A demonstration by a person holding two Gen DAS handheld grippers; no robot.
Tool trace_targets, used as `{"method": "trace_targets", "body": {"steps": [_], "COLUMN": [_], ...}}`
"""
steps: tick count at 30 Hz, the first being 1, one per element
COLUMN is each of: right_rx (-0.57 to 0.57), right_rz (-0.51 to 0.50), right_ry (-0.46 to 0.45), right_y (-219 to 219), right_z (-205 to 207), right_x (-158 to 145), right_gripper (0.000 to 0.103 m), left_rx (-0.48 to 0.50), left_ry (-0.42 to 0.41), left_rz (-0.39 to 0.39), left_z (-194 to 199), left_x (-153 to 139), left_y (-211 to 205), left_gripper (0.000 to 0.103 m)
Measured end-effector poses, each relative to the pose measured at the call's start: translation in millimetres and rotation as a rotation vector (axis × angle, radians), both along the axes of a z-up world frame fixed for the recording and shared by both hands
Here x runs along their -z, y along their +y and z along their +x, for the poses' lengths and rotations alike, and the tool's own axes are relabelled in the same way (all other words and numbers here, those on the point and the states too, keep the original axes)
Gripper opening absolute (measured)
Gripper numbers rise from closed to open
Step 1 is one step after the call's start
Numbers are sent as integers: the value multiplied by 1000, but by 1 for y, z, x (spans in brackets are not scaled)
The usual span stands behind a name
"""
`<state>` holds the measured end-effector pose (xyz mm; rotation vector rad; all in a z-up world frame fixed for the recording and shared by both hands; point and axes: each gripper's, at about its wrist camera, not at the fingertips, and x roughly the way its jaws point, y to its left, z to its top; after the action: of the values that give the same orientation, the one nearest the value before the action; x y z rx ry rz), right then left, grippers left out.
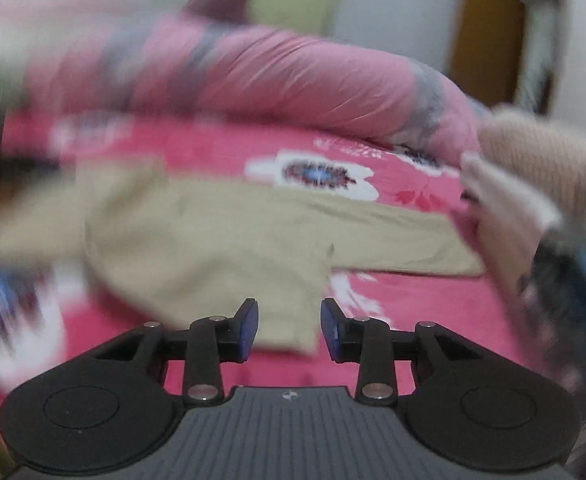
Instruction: Fold clothes
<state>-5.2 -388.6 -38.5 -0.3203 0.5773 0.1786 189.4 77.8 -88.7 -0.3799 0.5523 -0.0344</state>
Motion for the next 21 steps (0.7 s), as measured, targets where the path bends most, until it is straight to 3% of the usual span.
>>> {"method": "trace_targets", "body": {"steps": [5,8,9,10,11,17,21], "right_rx": [-220,-296,-288,-268,-247,-47,78], "right_rz": [-410,-586,-599,-568,-538,-416,-412], "right_ry": [3,-89,-118,-123,-129,-311,-319], "right_y": [52,75,79,78,77,45,-1], "right_z": [-11,-9,-5,-1,2,13,60], "right_x": [42,68,71,66,60,-23,-79], "right_gripper": [39,39,30,8,0,0,0], "left_rx": [0,0,0,0,0,-1,-1], "left_ry": [-1,-1,-1,-1,-1,-2,-3], "left_rz": [-1,-1,-1,-1,-1,-1,-5], "left_z": [0,0,0,0,0,0,-1], "left_x": [0,0,0,0,0,0,0], "left_y": [1,1,1,1,1,0,1], "left_gripper": [39,39,39,39,39,39,39]}}
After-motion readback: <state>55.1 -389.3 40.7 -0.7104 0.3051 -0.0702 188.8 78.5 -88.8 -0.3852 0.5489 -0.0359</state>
